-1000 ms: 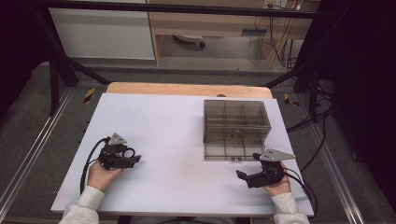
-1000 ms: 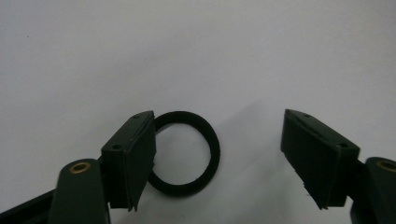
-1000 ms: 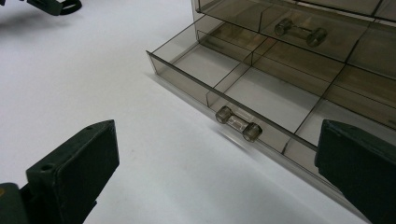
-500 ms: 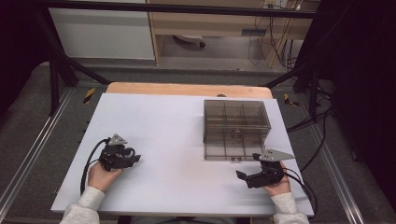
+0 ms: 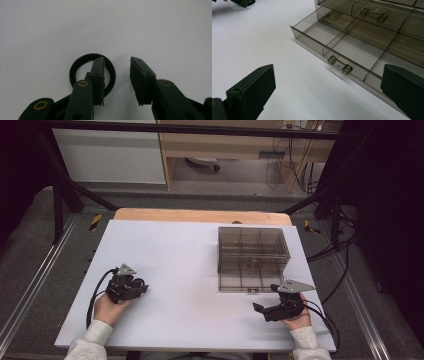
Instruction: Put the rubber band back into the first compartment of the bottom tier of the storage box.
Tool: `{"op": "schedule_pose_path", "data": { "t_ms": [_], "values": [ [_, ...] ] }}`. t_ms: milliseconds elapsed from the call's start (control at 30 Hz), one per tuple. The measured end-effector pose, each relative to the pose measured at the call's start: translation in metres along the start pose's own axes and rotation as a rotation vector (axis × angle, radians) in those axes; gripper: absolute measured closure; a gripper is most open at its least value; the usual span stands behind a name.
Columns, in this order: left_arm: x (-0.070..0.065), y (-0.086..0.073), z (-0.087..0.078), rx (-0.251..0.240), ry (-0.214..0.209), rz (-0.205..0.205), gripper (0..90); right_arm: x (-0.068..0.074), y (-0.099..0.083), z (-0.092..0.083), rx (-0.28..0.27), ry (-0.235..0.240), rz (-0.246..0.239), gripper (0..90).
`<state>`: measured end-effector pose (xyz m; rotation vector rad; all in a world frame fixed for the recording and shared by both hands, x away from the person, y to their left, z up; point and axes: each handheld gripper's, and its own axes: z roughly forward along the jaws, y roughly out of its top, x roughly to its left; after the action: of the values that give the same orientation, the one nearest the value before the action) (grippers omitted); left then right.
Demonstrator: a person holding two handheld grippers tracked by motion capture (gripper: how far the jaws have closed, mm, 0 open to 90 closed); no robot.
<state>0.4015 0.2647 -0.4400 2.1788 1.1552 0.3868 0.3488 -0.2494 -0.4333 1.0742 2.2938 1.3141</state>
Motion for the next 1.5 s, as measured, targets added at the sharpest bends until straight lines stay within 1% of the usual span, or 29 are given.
{"op": "schedule_pose_path", "data": {
  "t_ms": [167, 233, 333, 433, 633, 767, 1233, 1500],
  "values": [
    [0.0007, 0.0002, -0.0004, -0.002, 0.007, -0.013, 67.0, 0.0, -0.0002, 0.0004, -0.001, 0.0, -0.001, 0.5],
    [0.0006, 0.0002, -0.0005, -0.003, 0.001, -0.022, 68.4, 0.0, -0.0002, 0.0005, 0.0, 0.0, -0.002, 0.5],
    [0.0009, 0.0004, -0.0002, -0.001, 0.008, -0.017, 70.9, -0.0001, -0.0002, 0.0004, 0.0, -0.001, -0.001, 0.5],
    [0.0003, 0.0004, 0.0006, 0.008, 0.007, -0.023, 72.8, 0.0, -0.0002, 0.0005, 0.002, 0.0, 0.0, 0.5],
    [-0.0004, 0.0007, 0.001, 0.01, 0.021, -0.013, 76.6, 0.0, -0.0002, 0.0005, 0.002, 0.001, 0.0, 0.5],
    [-0.0008, 0.0005, 0.0011, 0.01, 0.026, -0.013, 79.0, 0.0002, -0.0002, 0.0008, 0.003, 0.002, 0.002, 0.5],
    [-0.0013, -0.0001, 0.0014, 0.006, 0.043, -0.008, 83.0, 0.0001, -0.0003, 0.0008, 0.005, 0.001, 0.0, 0.5],
    [-0.0011, -0.0005, 0.0014, 0.005, 0.046, -0.006, 84.5, 0.0002, -0.0003, 0.0009, 0.008, 0.002, 0.002, 0.5]
  ]
}}
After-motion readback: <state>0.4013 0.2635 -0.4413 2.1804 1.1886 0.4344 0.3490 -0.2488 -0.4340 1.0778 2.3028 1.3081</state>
